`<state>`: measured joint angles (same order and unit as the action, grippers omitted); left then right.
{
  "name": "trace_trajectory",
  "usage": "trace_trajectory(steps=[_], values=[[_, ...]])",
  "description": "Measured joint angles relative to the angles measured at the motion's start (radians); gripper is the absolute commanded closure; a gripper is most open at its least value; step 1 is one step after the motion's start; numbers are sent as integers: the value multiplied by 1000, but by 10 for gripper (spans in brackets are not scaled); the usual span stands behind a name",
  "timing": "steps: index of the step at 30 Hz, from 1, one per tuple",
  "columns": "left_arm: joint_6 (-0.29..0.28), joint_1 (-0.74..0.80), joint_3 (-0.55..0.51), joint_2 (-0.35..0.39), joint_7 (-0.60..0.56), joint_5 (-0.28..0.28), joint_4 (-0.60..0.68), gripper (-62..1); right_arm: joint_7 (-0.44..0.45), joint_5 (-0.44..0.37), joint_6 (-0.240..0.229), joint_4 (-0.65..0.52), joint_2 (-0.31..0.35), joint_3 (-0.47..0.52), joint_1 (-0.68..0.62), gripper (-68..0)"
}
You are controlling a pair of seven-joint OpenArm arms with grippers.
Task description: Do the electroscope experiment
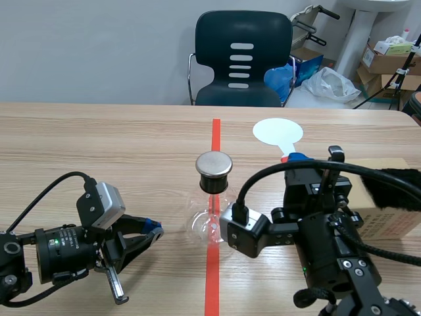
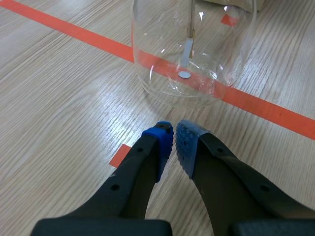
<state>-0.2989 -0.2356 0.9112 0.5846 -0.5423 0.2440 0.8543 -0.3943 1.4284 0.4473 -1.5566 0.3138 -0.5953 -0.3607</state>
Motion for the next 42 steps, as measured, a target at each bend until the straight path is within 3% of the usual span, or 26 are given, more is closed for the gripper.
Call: trace_trajectory(steps=[42], values=[[0, 3, 0, 0, -31, -8, 0, -70, 0, 0, 0, 0, 0, 0, 0, -10]])
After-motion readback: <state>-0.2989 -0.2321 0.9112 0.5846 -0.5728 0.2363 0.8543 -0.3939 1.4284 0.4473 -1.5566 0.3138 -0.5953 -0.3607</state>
